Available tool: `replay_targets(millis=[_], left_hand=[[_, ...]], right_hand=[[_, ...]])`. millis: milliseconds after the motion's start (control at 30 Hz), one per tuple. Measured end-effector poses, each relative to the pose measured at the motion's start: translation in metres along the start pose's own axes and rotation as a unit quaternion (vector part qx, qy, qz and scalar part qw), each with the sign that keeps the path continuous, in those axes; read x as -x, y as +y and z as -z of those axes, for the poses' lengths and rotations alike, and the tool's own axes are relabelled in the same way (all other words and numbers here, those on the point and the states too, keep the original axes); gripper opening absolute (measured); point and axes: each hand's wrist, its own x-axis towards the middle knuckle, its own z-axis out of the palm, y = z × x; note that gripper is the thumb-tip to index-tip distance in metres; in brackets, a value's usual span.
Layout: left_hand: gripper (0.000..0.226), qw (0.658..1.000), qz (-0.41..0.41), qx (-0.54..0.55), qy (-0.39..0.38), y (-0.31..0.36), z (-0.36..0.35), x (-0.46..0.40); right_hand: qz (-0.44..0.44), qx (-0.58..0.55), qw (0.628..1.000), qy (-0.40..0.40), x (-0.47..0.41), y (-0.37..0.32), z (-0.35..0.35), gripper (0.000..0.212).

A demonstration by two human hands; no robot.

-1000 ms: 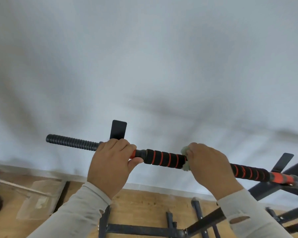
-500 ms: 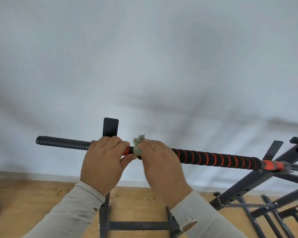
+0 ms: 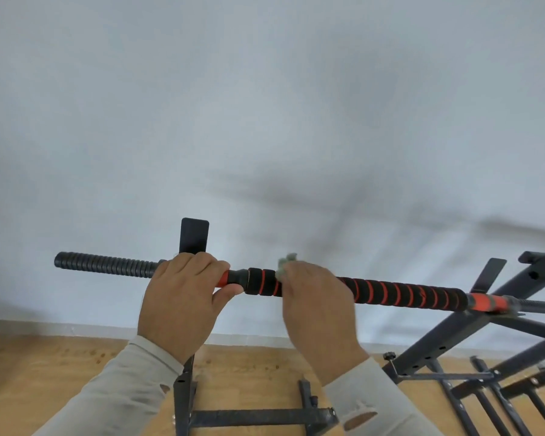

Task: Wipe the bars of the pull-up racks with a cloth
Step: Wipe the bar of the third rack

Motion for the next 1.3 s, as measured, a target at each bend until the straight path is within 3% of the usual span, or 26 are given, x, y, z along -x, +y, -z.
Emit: replay_targets(millis=[133, 233, 367, 467, 600, 700, 800, 967, 1133, 1300], left_hand=[[0.039, 1.000, -0.010, 0.012, 0.008, -0.001, -0.001, 0.000], [0.037, 1.000, -0.006, 0.012, 0.009, -0.001, -0.002, 0.000], [0.045, 1.000, 0.004, 0.010, 0.009, -0.001, -0.003, -0.001], [0.046, 1.000, 0.010, 0.004, 0.008, 0.000, -0.002, 0.000], [0.041, 1.000, 0.010, 0.002, 0.010, 0.000, -0.003, 0.000], [0.038, 1.000, 0.008, 0.004, 0.016, -0.001, -0.004, 0.000], [0.034, 1.000, 0.008, 0.009, 0.022, 0.000, -0.005, 0.000], [0.034, 1.000, 0.021, 0.004, 0.012, 0.003, -0.002, 0.000], [0.037, 0.999, 0.039, 0.005, -0.007, 0.007, 0.003, 0.001], [0.039, 0.997, 0.054, 0.000, -0.062, 0.009, 0.012, -0.003]], right_hand=[[0.121, -0.076, 0.990, 0.000, 0.004, -0.044, -0.030, 0.019], [0.153, -0.083, 0.985, 0.012, 0.001, -0.032, -0.027, 0.021], [0.143, -0.038, 0.989, 0.029, 0.000, 0.017, -0.010, 0.029], [0.084, 0.012, 0.996, 0.027, 0.002, 0.048, 0.001, 0.022], [0.026, 0.007, 0.999, 0.028, 0.003, 0.032, 0.000, 0.019], [0.058, -0.021, 0.997, 0.054, -0.002, 0.001, -0.009, 0.014], [0.083, -0.038, 0.996, 0.021, -0.014, -0.020, -0.020, 0.012], [0.168, -0.082, 0.982, 0.001, -0.020, -0.002, -0.020, 0.016], [0.134, -0.174, 0.976, 0.000, -0.012, 0.019, -0.017, 0.010], [0.130, -0.204, 0.970, -0.001, -0.011, 0.020, -0.027, 0.018]])
